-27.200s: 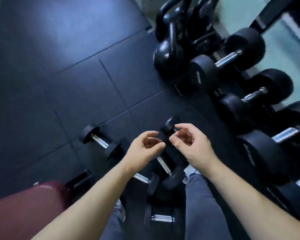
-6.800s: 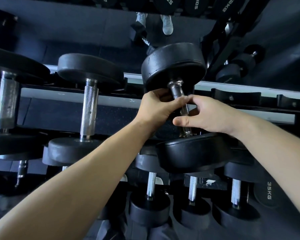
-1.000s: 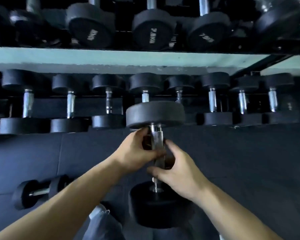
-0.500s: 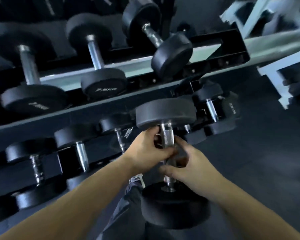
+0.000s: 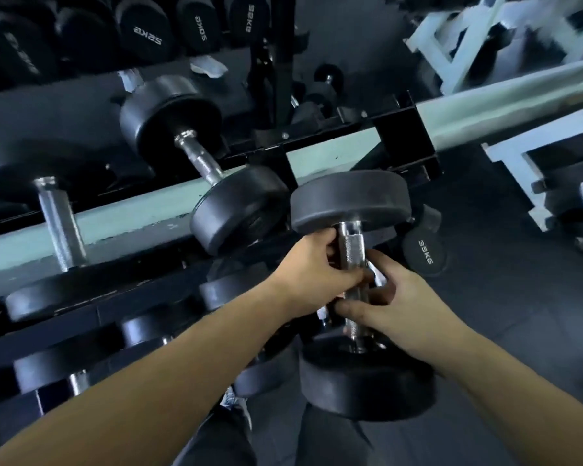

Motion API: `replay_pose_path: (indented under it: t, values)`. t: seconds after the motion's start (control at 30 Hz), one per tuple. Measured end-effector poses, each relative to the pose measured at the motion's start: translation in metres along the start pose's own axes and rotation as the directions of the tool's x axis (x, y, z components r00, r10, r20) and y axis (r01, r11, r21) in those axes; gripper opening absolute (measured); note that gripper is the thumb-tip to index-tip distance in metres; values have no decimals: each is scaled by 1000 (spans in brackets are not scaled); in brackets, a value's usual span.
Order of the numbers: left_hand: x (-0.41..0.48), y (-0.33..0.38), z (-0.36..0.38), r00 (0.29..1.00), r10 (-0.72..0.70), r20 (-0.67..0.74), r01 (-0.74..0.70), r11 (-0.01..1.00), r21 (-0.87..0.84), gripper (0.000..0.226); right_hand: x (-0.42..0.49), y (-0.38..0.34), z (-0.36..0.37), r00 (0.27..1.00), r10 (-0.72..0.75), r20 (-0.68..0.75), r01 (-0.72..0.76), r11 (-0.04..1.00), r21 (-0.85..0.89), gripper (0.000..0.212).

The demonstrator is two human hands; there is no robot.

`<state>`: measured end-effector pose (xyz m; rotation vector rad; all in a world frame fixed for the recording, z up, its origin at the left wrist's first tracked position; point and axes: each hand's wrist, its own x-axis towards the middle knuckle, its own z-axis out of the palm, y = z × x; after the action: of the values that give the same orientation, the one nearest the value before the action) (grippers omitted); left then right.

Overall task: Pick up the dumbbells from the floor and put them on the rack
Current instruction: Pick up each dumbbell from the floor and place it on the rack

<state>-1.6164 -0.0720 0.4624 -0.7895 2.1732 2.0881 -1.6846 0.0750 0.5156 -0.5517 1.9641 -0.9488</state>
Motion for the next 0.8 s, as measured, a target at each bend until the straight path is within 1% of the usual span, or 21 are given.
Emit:
replay_pose_path:
  t: [0.13, 0.3, 0.37, 0.43, 0.5, 0.6, 0.8]
  values:
    - [56, 20, 18, 996, -28, -87, 25, 999, -28, 23, 49, 0, -58, 995, -41, 87, 41, 999, 2, 57]
    - [118, 43, 28, 965, -87, -249, 76, 996, -54, 29, 119, -3, -115, 975, -94, 201, 103, 994, -33, 46]
    - [136, 49, 28, 949, -108, -297, 76, 990, -117, 28, 144, -6, -128, 964, -128, 235, 143, 989, -46, 50]
    - [150, 52, 24, 929, -116, -351, 72, 988, -135, 26, 167, -9, -135, 953, -164, 255, 184, 982, -54, 55]
    - [163, 52, 18, 908, -118, -403, 69, 988, -135, 26, 189, -13, -137, 942, -202, 266, 225, 973, -58, 55]
    - [177, 50, 8, 878, -147, -456, 59, 978, -202, 25, 218, -17, -135, 922, -257, 291, 285, 957, -57, 56]
    - [193, 40, -12, 833, -196, -517, 28, 949, -314, 24, 253, -27, -125, 888, -284, 362, 310, 951, -15, 58]
